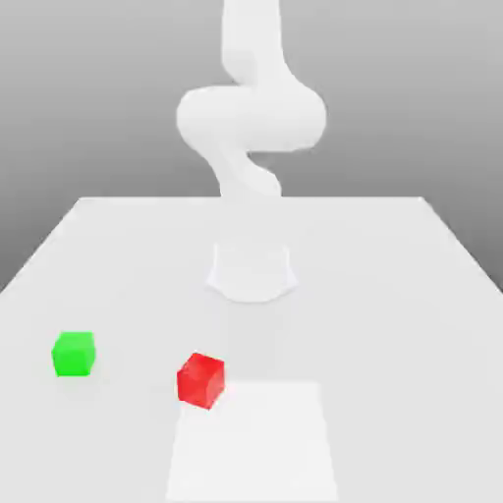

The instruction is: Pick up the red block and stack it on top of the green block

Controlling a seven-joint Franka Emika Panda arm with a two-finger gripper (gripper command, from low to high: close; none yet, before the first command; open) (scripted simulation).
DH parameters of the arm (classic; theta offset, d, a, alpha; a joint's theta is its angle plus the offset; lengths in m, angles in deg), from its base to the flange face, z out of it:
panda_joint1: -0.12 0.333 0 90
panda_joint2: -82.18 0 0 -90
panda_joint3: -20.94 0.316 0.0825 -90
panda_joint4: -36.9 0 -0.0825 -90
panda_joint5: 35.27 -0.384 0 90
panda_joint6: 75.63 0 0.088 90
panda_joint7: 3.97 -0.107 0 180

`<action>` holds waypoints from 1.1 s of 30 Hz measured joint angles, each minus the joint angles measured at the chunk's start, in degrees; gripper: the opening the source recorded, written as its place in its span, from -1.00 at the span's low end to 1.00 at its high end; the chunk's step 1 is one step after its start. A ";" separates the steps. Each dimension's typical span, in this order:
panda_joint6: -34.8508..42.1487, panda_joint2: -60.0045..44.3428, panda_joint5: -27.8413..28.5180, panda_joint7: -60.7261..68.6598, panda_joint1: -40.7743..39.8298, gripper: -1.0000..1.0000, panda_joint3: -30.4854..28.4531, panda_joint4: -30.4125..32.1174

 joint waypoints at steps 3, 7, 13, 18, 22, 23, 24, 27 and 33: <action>-4.13 -5.27 0.45 -1.86 -1.62 0.00 0.01 5.27; -9.47 -12.17 1.11 -4.36 -3.52 0.00 -0.40 12.17; -17.98 -23.22 1.46 -7.92 -6.59 0.00 -1.26 23.12; -28.83 -37.67 0.35 -9.80 -8.34 0.00 -2.66 30.95; -36.98 -47.59 -1.70 -8.71 -8.80 0.00 -2.14 30.72; -38.82 -49.72 -2.00 -8.48 -9.26 0.00 -1.61 30.46; -40.57 -51.76 -2.19 -8.32 -9.71 -1.00 -1.12 30.20; -40.58 -51.76 -2.13 -8.38 -9.74 -1.00 -1.12 30.20; -38.45 -49.27 -1.39 -8.96 -9.84 -1.00 -1.18 30.57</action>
